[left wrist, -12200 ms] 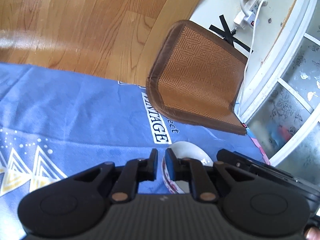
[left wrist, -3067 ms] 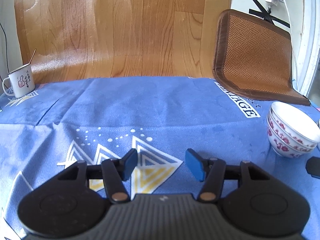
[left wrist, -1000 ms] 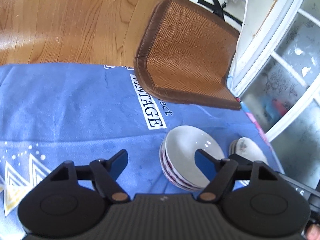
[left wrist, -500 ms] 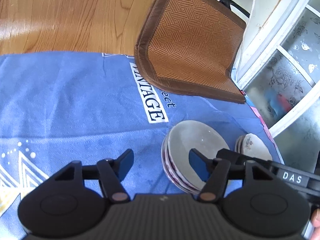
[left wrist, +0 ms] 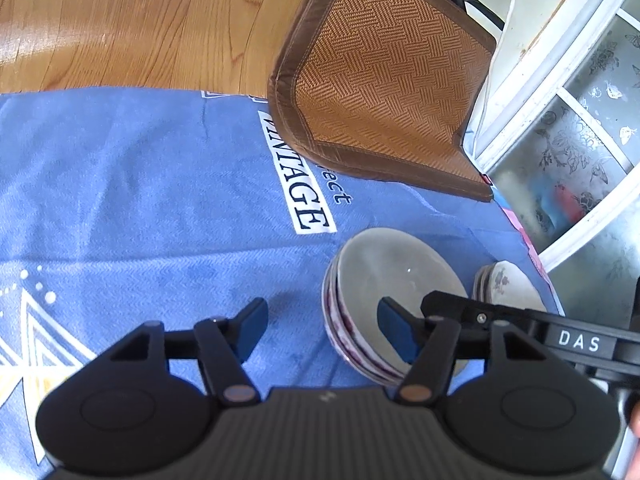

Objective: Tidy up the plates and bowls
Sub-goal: 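Close the left gripper on the bowl stack rim while the right grips the opposite rim, then lift the bowl stack off the cloth with both grippers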

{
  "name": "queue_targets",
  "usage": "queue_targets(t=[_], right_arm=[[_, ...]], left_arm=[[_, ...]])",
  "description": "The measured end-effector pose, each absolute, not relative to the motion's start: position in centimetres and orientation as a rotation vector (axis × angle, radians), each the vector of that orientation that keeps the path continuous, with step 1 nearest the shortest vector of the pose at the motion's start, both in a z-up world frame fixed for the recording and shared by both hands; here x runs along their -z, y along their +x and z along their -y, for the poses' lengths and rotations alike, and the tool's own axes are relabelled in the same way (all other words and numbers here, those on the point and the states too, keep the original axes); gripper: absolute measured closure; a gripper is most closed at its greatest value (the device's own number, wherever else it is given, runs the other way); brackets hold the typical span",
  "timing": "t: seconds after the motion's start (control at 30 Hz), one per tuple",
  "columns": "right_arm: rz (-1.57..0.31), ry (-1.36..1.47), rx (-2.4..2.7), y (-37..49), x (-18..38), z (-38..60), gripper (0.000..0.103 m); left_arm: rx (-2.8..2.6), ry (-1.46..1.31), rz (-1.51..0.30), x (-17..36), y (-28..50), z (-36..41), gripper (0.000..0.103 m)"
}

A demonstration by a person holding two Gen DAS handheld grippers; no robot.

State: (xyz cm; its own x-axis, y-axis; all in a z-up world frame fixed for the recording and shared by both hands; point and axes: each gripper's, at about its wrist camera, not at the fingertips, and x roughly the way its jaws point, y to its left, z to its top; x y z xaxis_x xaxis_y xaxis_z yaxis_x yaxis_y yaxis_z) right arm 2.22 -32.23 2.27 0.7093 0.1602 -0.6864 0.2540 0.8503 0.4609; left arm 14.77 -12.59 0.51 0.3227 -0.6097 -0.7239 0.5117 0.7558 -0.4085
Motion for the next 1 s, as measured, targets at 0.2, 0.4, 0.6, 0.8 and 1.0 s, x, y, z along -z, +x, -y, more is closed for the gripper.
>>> queue_targets(t=[0.2, 0.4, 0.6, 0.8, 1.0], right_arm=[[-0.805, 0.443, 0.051, 2.7, -2.5, 31.2, 0.067], [-0.826, 0.459, 0.040, 3.1, -2.0, 31.4, 0.067], [-0.840, 0.459, 0.042, 3.5, -2.0, 31.5, 0.066], [-0.860, 0.385, 0.026, 4.1, -2.1, 30.9, 0.065], [-0.858, 0.335, 0.006, 4.6, -2.1, 29.8, 0.070]], left_arm=[[0.729, -0.113, -0.996, -0.3, 14.9, 12.5, 0.041], [0.724, -0.107, -0.992, 0.0, 15.0, 12.6, 0.039], [0.727, -0.094, -0.974, 0.2, 15.0, 12.7, 0.034], [0.741, -0.101, -0.958, 0.3, 15.1, 12.8, 0.038], [0.843, -0.250, -1.040, 0.9, 15.8, 12.2, 0.076]])
